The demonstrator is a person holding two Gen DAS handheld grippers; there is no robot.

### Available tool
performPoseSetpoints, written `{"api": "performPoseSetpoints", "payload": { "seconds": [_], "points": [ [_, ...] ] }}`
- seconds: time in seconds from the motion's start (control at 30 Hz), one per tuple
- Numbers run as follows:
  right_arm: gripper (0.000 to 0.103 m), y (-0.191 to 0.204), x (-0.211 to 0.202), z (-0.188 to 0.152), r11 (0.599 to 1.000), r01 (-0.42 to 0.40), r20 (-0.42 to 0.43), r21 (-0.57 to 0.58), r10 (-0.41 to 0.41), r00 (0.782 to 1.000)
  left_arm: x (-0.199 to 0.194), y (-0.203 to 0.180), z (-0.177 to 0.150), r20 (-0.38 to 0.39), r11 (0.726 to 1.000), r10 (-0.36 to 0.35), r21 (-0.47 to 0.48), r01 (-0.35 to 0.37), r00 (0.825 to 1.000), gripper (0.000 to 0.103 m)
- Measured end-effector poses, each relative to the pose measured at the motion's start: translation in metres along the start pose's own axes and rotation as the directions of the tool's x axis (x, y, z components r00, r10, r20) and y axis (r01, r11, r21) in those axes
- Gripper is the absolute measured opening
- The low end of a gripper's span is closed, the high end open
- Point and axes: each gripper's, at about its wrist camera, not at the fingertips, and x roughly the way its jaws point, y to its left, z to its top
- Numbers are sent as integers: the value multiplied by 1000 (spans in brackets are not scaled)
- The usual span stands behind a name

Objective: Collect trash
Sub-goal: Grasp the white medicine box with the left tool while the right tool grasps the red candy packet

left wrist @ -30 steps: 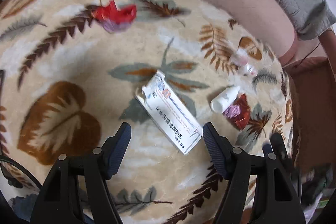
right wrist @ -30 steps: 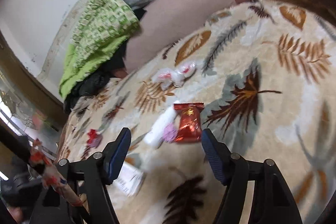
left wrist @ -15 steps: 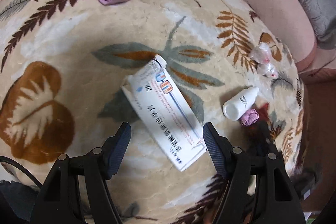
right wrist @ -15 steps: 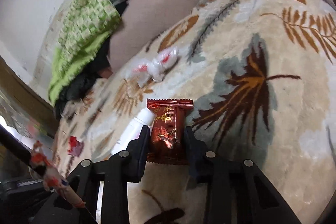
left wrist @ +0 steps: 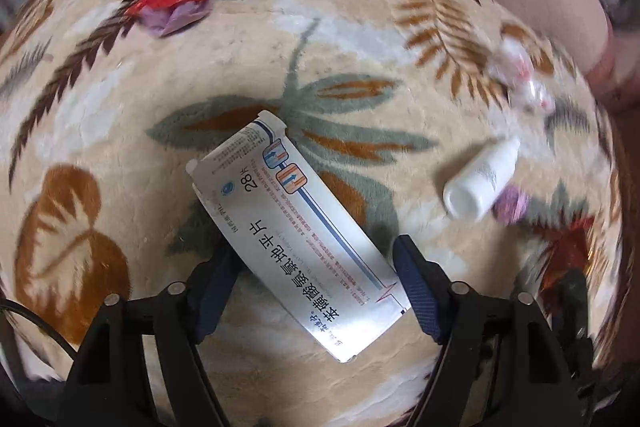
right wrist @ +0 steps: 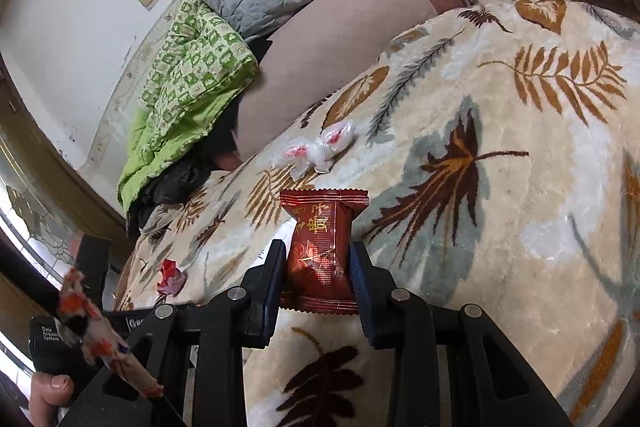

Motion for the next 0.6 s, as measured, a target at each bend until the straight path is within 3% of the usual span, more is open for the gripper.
{"api": "performPoseSetpoints", "payload": {
  "seconds": [0.1, 0.27, 0.33, 0.5, 0.53, 0.6],
  "points": [
    [35, -2, -1, 0, 1000, -14, 6, 9, 14, 1000, -4, 3, -4, -12, 1000, -1, 17, 1, 1000, 65],
    [35, -2, 2, -1, 1000, -8, -2, 1, 8, 1000, -9, 3, -13, -10, 999, 20, 27, -20, 1000, 65],
    [35, -2, 1, -1, 1000, -12, 3, 2, 12, 1000, -11, -1, -16, -8, 999, 27, 46, -26, 1000, 56],
    [35, -6, -2, 0, 999, -24, 19, 23, 24, 1000, -32, -4, -24, 18, 996, -69, 62, 68, 997, 44],
    [35, -7, -2, 0, 999, -22, 16, 27, 21, 1000, -40, -7, -26, 44, 994, -79, 80, 75, 996, 14],
    [35, -9, 0, -1, 999, -7, 6, 37, 7, 1000, -53, -11, -29, 65, 989, -108, 106, 101, 992, 13]
  ]
}}
